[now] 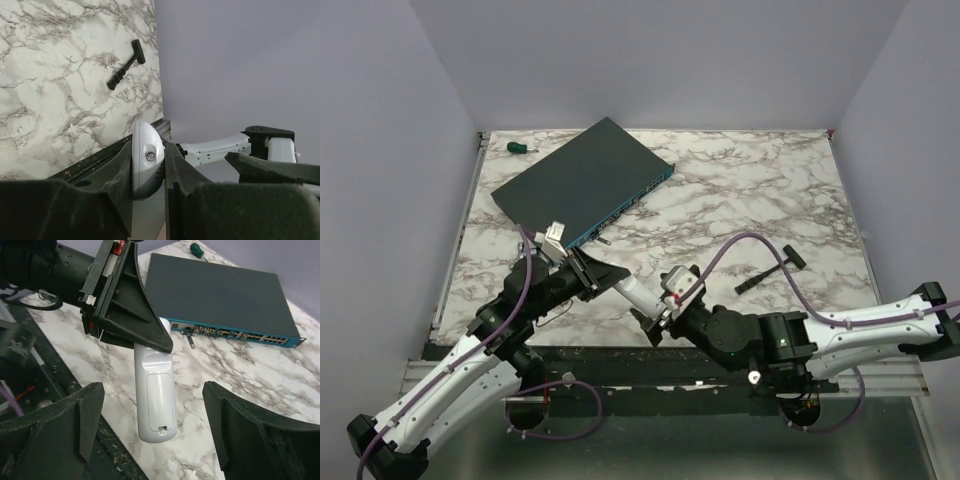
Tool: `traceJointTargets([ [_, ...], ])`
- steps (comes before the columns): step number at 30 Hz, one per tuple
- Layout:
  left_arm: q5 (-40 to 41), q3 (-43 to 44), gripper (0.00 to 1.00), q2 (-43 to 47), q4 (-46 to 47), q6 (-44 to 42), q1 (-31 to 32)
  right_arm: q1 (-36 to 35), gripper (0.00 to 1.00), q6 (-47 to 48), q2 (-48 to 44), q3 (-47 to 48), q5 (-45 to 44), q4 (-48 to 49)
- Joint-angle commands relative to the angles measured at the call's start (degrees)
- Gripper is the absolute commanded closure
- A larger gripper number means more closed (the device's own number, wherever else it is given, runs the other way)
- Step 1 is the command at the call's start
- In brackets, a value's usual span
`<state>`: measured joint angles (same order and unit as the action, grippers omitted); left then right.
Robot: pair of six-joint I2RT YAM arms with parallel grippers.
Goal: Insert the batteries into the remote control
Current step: Turn over the remote control.
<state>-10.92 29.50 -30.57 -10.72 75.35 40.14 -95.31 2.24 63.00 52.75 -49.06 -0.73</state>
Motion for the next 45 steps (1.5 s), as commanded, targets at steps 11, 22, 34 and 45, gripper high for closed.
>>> traceJointTargets([
  [11, -5.12, 2.54, 1.00, -0.48, 2.82, -12.80, -0.15, 14.64, 0.08, -16.87, -6.00, -0.90, 28.58, -10.19],
  [22, -5.70, 2.09, 1.00, 0.01, 3.33, -13.83, -0.18, 17.70, 0.07, -19.86, -5.15, -5.98, 34.53, -6.03],
  [34, -7.37, 1.77, 1.00, -0.10, 5.07, -12.09, -0.15, 17.77, 0.17, -19.88, -1.91, -9.77, 32.26, -0.54],
  [45, -6.40, 1.38, 1.00, 0.07, 5.07, -10.72, -0.22, 17.75, 0.48, -17.64, 0.47, -10.19, 31.88, 2.55],
])
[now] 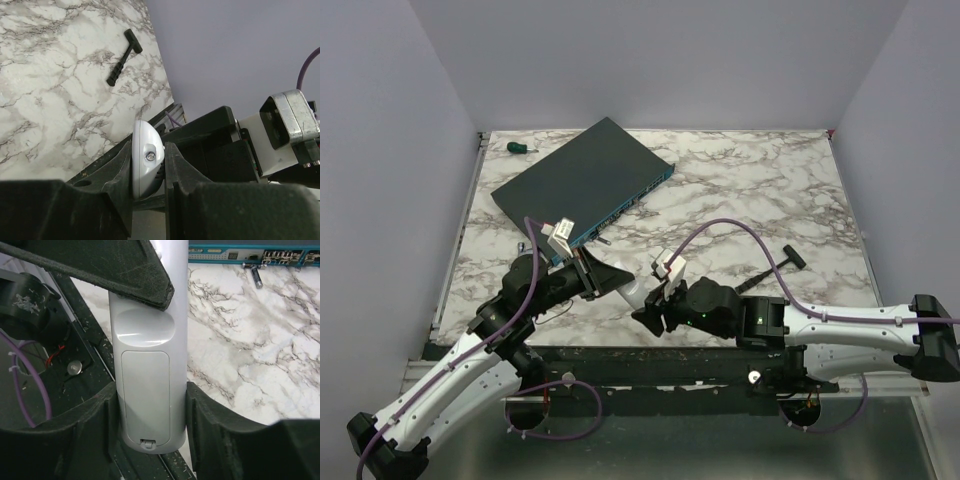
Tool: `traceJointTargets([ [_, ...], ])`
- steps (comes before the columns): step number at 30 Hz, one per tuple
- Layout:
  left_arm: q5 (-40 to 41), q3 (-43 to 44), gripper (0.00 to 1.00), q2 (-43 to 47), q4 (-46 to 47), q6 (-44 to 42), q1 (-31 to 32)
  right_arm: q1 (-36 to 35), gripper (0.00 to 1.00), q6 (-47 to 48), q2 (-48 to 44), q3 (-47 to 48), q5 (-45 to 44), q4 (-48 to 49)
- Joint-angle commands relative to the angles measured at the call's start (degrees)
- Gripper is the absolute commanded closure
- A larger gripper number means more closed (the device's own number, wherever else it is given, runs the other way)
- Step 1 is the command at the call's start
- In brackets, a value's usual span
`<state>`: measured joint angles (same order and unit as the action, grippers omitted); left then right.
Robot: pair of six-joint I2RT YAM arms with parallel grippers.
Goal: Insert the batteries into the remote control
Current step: Turn over the remote control.
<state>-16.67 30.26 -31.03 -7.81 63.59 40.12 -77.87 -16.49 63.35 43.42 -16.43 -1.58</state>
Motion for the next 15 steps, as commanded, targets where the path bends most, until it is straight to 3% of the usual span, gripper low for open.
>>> traceJointTargets([
  [1, -0.57, 0.56, 1.00, 0.54, 2.19, 1.17, -0.15, 0.29, 0.52, 1.21, -0.05, -1.09, -0.60, 3.64],
  [6, -0.56, 0.19, 1.00, 0.38, 2.26, 1.45, -0.13, 0.26, 0.86, 1.33, -1.42, -2.10, -1.24, 4.48],
  [8, -0.67, 0.02, 0.98, 0.28, 2.32, 1.45, -0.18, 0.26, 0.91, 1.23, -2.01, -2.41, -2.11, 4.47],
  [11, -1.00, -0.29, 0.81, 0.09, 2.74, 1.53, -0.18, 0.34, 0.99, 1.24, -2.79, -2.51, -2.83, 4.48],
  [13, -1.28, -0.40, 0.66, -0.14, 2.95, 1.46, -0.17, 0.32, 0.99, 1.32, -3.12, -2.51, -2.81, 4.48],
  [15, -1.63, -0.40, 0.58, -0.36, 3.04, 1.36, -0.14, 0.27, 0.99, 1.41, -3.17, -2.44, -2.67, 4.49],
])
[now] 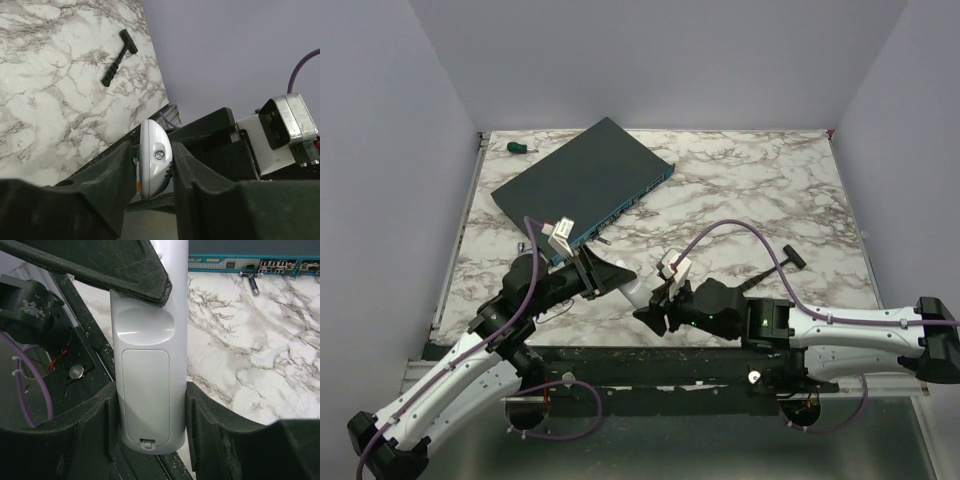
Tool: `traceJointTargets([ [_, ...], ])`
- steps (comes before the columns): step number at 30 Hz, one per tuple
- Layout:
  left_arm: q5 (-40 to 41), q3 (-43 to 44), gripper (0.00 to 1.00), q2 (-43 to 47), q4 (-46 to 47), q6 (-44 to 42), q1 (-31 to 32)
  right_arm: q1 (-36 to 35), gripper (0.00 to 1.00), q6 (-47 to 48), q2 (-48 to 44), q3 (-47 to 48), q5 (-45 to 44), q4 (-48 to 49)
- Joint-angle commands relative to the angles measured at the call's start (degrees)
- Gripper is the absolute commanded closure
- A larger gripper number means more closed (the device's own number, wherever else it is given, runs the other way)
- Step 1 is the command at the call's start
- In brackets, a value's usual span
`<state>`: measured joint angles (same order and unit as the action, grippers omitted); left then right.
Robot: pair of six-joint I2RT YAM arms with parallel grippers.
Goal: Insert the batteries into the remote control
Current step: Turn over the remote control.
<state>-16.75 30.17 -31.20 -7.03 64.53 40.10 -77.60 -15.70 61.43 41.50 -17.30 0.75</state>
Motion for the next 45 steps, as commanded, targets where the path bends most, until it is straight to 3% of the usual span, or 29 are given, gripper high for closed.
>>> traceJointTargets([
  [1, -1.58, -0.20, 0.56, -0.38, 2.28, 0.27, -0.18, 0.00, 0.99, 0.59, -1.21, -0.54, -1.78, 2.10],
  [8, -1.79, 1.16, 0.52, -1.19, 0.72, -1.14, -0.15, 0.05, 0.99, 0.73, -0.10, -0.04, -0.84, 2.06],
  [18, -2.50, 2.68, 0.61, -3.03, -1.23, -3.41, -0.09, 0.02, 0.99, 1.37, 1.21, 1.11, -0.37, 1.88],
  [37, -3.75, 2.60, 0.63, -4.21, -1.61, -5.03, -0.08, 0.00, 0.99, 1.43, 1.36, 1.13, -1.82, 3.45],
  [43, -3.14, 2.75, 0.78, -4.30, -1.76, -5.29, -0.10, 0.01, 0.99, 1.70, 1.72, 1.05, -0.05, 3.49],
  [45, -2.72, 2.71, 0.92, -4.22, -2.02, -5.43, -0.07, 0.07, 0.95, 2.03, 1.83, 1.09, 0.82, 3.30],
])
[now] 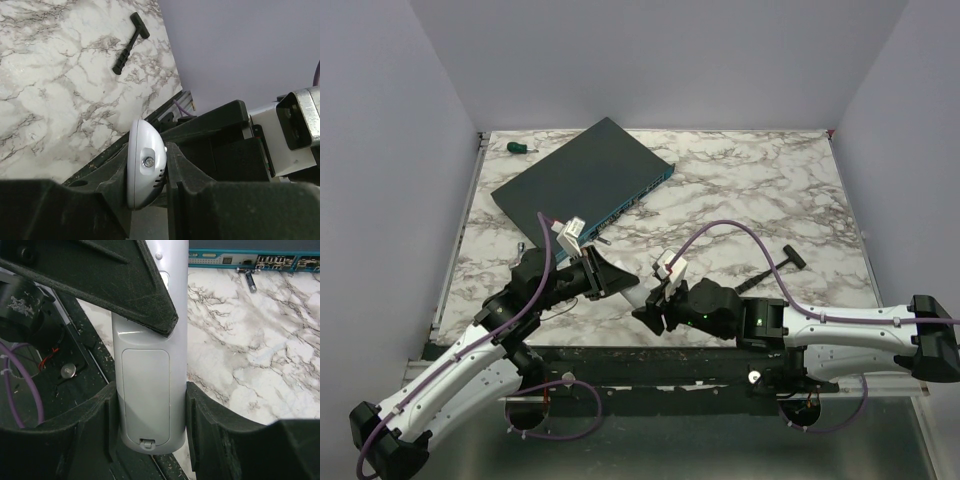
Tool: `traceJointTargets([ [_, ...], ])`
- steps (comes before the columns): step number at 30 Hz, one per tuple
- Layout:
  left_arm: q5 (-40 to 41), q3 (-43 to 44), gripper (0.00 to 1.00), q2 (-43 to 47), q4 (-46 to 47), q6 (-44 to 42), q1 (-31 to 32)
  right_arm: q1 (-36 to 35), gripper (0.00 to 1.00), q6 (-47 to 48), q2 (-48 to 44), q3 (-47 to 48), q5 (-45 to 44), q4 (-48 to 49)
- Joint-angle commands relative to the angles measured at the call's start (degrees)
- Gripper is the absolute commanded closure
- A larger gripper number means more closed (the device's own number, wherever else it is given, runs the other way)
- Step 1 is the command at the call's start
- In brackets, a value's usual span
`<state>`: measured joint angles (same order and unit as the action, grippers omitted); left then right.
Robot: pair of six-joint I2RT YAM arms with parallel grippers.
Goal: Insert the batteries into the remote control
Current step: Turn over the remote control, then remove the battery cover from the center of the board.
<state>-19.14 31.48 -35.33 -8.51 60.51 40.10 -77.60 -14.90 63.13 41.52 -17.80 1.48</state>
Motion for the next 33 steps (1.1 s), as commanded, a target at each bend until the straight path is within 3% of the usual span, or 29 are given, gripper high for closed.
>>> traceJointTargets([
  [1, -0.09, 1.39, 1.00, 0.01, -0.67, -1.49, -0.04, 0.02, 0.77, 1.53, 0.19, 1.19, 1.89, 2.35],
  [3, 0.69, 1.20, 1.00, 0.31, -1.09, -1.62, -0.03, 0.00, 0.52, 1.50, 0.20, 1.42, 2.49, 2.20],
  [8, 3.65, 0.26, 1.00, 2.73, -2.11, -2.48, -0.12, 0.04, 0.27, 0.16, -1.40, 2.07, 1.80, 2.37],
  [16, 8.48, -3.73, 1.00, 8.34, 1.42, -0.05, -0.38, 0.00, 0.25, -11.68, -10.77, -0.41, -8.18, 2.78],
  [24, 8.94, -5.71, 1.00, 11.96, 5.72, 0.53, -1.48, 0.07, 0.25, -25.56, -26.32, -10.53, -16.18, 7.26],
  [33, 6.45, -10.99, 1.00, 13.83, 14.98, 6.81, -2.31, 0.00, 0.25, -37.09, -31.81, -20.68, -14.24, 14.08],
])
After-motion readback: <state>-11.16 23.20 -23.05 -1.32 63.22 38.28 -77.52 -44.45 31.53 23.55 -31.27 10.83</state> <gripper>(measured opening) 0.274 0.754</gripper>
